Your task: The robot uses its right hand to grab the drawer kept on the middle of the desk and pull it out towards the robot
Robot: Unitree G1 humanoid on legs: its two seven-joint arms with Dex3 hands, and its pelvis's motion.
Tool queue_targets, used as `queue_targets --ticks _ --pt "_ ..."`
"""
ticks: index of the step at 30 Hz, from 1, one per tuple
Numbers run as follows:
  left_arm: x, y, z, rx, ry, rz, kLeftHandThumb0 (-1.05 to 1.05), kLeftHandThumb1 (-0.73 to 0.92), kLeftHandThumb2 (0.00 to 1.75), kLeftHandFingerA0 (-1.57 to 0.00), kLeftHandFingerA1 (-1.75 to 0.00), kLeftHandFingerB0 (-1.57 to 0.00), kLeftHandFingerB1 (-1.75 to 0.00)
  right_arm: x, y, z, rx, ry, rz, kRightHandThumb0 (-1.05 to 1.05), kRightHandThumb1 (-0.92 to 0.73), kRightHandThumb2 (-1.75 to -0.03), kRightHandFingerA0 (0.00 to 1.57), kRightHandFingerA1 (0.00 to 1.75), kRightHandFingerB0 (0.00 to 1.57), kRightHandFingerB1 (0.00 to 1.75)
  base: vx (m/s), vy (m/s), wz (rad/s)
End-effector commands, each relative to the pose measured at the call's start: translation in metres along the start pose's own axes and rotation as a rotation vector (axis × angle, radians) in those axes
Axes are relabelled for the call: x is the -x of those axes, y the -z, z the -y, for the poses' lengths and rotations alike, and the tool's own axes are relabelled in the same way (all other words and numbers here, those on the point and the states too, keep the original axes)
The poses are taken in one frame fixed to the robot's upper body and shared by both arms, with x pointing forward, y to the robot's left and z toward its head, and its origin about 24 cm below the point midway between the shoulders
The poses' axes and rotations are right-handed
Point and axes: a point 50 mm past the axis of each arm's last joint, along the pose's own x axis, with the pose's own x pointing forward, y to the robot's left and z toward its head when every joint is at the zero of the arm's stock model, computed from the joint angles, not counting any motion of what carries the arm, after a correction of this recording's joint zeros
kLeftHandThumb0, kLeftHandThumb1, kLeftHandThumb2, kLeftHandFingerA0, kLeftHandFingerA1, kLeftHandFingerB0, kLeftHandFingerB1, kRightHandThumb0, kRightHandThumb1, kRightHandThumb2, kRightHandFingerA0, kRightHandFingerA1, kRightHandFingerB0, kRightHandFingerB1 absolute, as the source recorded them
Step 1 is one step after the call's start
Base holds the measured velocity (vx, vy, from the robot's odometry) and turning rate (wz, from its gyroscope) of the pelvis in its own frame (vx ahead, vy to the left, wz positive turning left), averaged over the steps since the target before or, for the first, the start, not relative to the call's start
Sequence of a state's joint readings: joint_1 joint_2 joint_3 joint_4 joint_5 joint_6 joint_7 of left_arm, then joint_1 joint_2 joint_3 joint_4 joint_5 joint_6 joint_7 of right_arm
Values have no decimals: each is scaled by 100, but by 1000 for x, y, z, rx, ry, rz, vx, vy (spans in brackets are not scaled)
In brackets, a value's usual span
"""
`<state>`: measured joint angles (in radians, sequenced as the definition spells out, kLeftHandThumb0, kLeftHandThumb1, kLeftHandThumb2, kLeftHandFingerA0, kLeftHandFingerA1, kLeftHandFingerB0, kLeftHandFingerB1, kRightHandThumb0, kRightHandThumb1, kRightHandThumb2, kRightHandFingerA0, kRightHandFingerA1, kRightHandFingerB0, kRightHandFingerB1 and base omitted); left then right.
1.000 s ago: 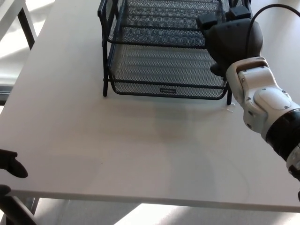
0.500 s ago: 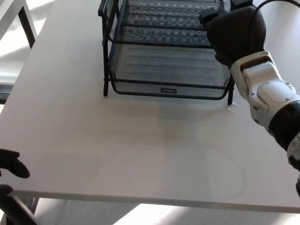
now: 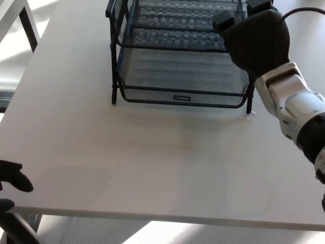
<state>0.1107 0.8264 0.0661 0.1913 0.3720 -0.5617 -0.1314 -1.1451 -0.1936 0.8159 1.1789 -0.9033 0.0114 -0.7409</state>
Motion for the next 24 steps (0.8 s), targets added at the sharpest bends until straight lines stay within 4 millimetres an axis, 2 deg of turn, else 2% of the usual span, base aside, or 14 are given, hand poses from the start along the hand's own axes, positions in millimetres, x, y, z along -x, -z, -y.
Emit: queue_targets --ticks 1,5,6,9,10,11,15,16,20,22,24 --pt "1 0 -2 -23 18 6 -27 56 56 -76 -84 -83 -62 -1 11 11 13 157 37 -38 -37 -88 120 131 90 98 0 0 0" --pt "2 0 -2 -35 17 12 -27 57 57 -76 -85 -82 -63 4 10 11 -1 222 40 -37 -35 -87 121 131 91 92 0 0 0" --pt "2 0 -2 -31 21 8 -27 57 57 -75 -85 -81 -62 7 11 10 2 236 39 -45 -50 -60 91 166 94 82 0 0 0" --pt "2 0 -2 -27 23 7 -27 57 57 -75 -85 -82 -62 11 11 9 -20 258 35 -45 -49 -60 91 164 95 78 0 0 0" --pt "2 1 -2 -15 14 14 -26 56 56 -77 -85 -84 -62 18 14 10 -33 305 42 -48 -51 -56 96 154 96 64 0 0 0" --pt "3 2 -3 -15 14 8 -26 56 56 -77 -85 -83 -62 19 13 11 -43 322 43 -49 -49 -59 93 158 94 64 0 0 0" --pt "3 2 -2 -26 20 5 -27 57 56 -77 -87 -82 -63 27 16 13 -54 354 60 -48 -52 -56 94 155 92 62 0 0 0" --pt "3 2 -2 -22 16 7 -27 56 56 -77 -87 -83 -63 33 16 14 -83 389 68 -46 -48 -59 94 154 94 60 0 0 0" --pt "4 2 -2 -20 9 16 -27 56 56 -77 -87 -83 -63 43 16 17 -87 440 81 -47 -48 -55 98 152 97 60 0 0 0" --pt "4 3 -2 -29 18 11 -27 57 57 -76 -83 -82 -61 54 15 18 -135 448 75 -44 -50 -55 96 153 95 62 0 0 0" --pt "5 3 -2 -31 18 10 -28 57 57 -76 -86 -82 -61 59 16 19 -134 470 85 -42 -50 -55 98 151 95 62 0 0 0"
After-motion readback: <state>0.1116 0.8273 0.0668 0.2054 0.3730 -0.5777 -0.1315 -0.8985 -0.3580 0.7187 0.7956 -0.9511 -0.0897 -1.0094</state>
